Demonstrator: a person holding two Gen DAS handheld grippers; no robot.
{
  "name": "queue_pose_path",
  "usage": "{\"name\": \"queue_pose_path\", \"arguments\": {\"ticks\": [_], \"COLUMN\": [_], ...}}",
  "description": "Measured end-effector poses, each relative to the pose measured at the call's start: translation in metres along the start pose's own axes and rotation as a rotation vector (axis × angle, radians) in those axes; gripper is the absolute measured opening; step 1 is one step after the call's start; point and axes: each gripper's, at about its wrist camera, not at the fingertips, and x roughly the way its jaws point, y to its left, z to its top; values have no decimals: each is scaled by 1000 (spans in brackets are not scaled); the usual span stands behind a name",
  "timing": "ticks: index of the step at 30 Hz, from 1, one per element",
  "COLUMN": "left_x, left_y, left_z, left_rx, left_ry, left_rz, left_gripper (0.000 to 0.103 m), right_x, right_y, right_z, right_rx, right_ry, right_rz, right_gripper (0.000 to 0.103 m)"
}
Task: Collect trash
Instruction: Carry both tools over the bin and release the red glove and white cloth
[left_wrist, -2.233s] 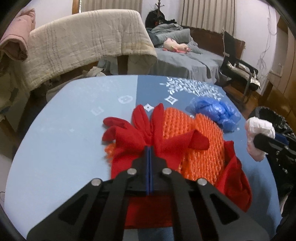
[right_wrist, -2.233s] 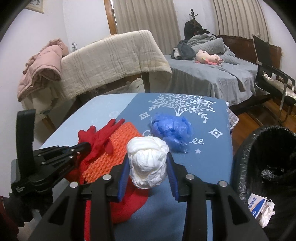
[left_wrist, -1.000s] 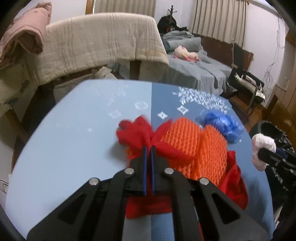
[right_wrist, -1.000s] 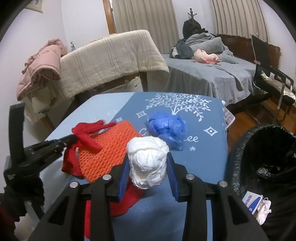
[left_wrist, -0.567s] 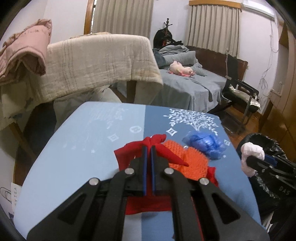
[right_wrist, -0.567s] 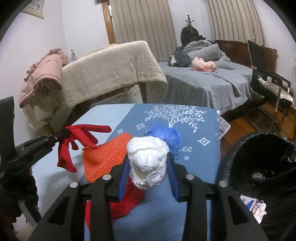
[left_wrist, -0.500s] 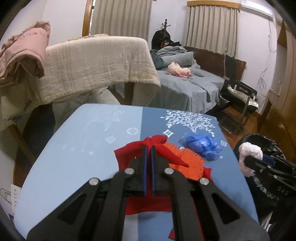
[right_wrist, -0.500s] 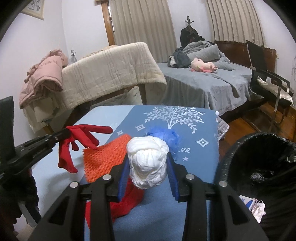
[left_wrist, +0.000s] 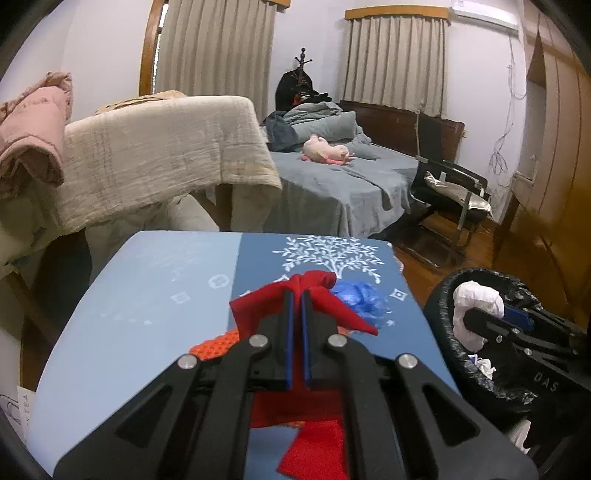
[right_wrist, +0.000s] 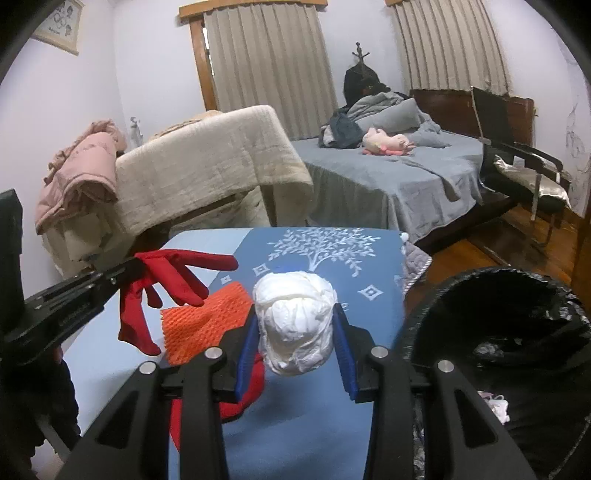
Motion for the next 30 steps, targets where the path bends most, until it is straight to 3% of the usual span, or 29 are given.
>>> {"name": "queue_pose_path", "arguments": {"ticks": [15,30], "left_x": [0,22], "left_y": [-69,-151], "left_z": [2,-3], "left_rx": [71,152], "left_ry": [-6,17], "left_rz": [-115,-277], "left_gripper": [3,3], "right_x": [-40,-79], "right_y": [-50,-127], "right_z": [0,-11], "right_rx": [56,137], "right_ry": [-42,-63], "right_rz": [-111,-277], "right_gripper": [38,38]}}
